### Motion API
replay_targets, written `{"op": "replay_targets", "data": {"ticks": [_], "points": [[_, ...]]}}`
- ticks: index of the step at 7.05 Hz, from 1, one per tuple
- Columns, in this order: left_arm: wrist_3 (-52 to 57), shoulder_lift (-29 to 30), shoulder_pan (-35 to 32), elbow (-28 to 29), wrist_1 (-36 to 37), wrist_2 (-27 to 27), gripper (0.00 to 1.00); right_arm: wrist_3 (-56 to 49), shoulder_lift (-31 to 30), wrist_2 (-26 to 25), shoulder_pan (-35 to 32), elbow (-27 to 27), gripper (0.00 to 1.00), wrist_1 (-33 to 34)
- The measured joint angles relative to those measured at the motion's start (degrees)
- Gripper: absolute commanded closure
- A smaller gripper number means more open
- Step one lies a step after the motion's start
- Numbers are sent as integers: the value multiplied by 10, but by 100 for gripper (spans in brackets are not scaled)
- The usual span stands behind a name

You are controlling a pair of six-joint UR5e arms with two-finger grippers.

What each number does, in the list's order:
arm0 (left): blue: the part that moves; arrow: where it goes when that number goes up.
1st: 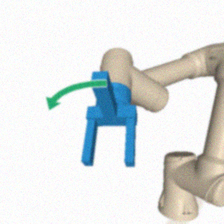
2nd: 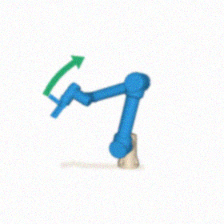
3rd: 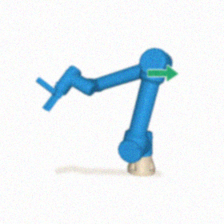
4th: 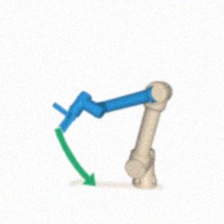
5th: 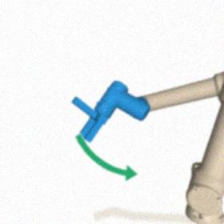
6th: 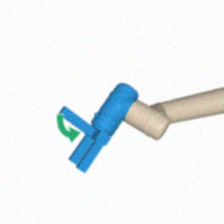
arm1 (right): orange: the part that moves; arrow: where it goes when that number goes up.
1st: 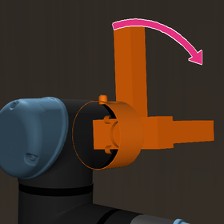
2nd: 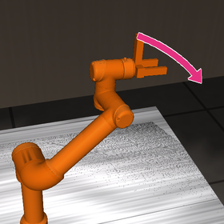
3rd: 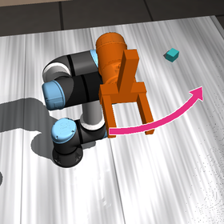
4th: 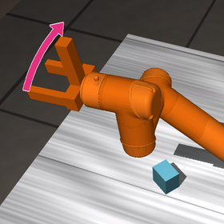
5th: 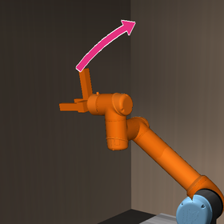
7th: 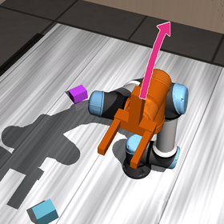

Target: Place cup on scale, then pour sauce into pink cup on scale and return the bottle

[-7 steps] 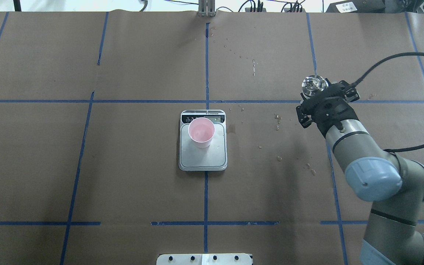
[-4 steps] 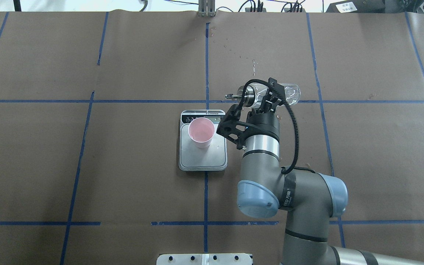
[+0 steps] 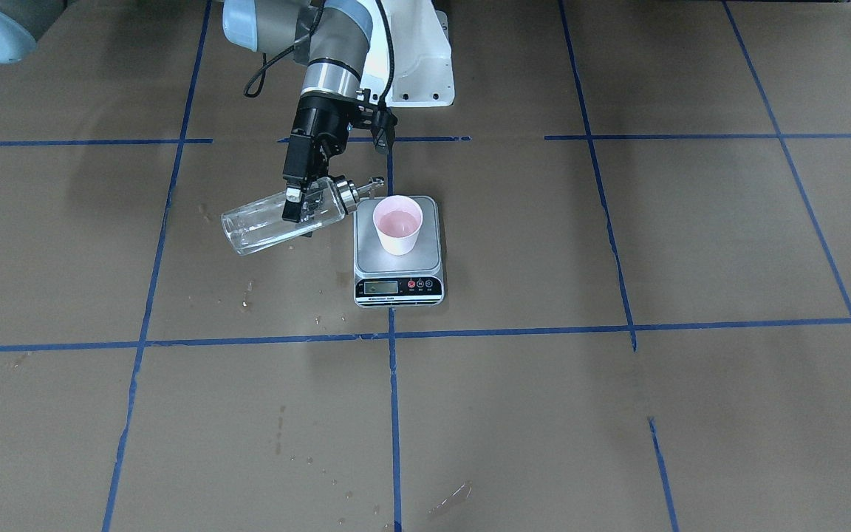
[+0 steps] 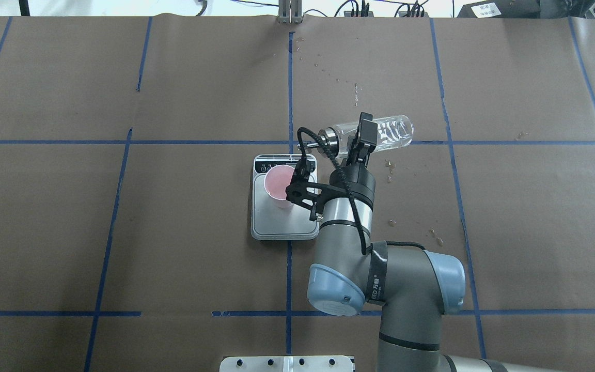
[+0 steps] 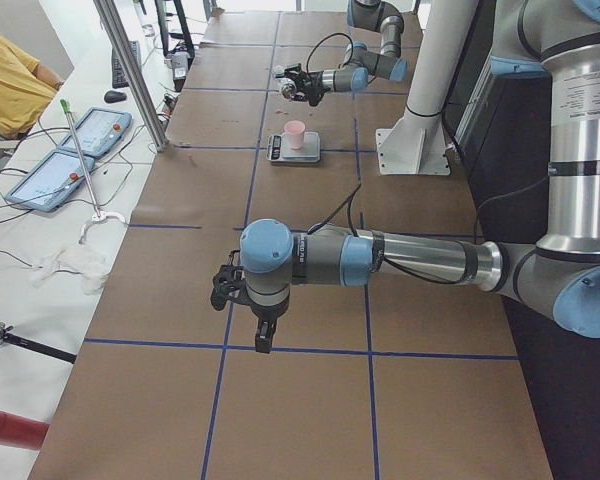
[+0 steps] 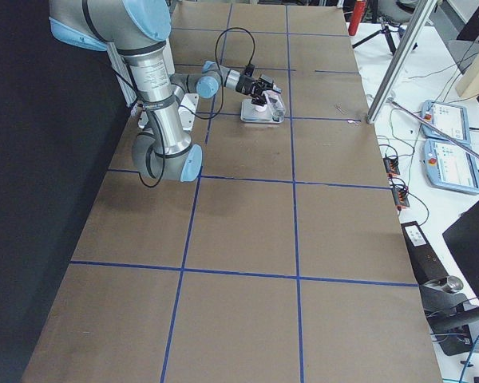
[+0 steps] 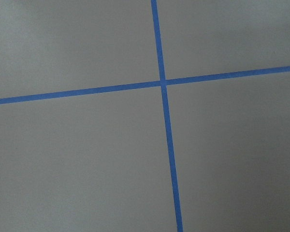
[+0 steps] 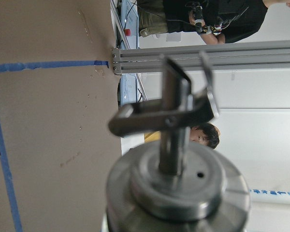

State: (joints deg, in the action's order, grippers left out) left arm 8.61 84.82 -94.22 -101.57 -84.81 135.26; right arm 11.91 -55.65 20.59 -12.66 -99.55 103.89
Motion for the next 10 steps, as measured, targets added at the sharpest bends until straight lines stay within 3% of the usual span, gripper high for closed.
{"op": "replay_targets", "data": {"ticks": [3,10], "points": [[0,0,0,1,0,-1,0,-38,19,-56,2,54,100,2],[0,0,1,1,0,0,0,-241,2,-160,5,62,100,3]]}}
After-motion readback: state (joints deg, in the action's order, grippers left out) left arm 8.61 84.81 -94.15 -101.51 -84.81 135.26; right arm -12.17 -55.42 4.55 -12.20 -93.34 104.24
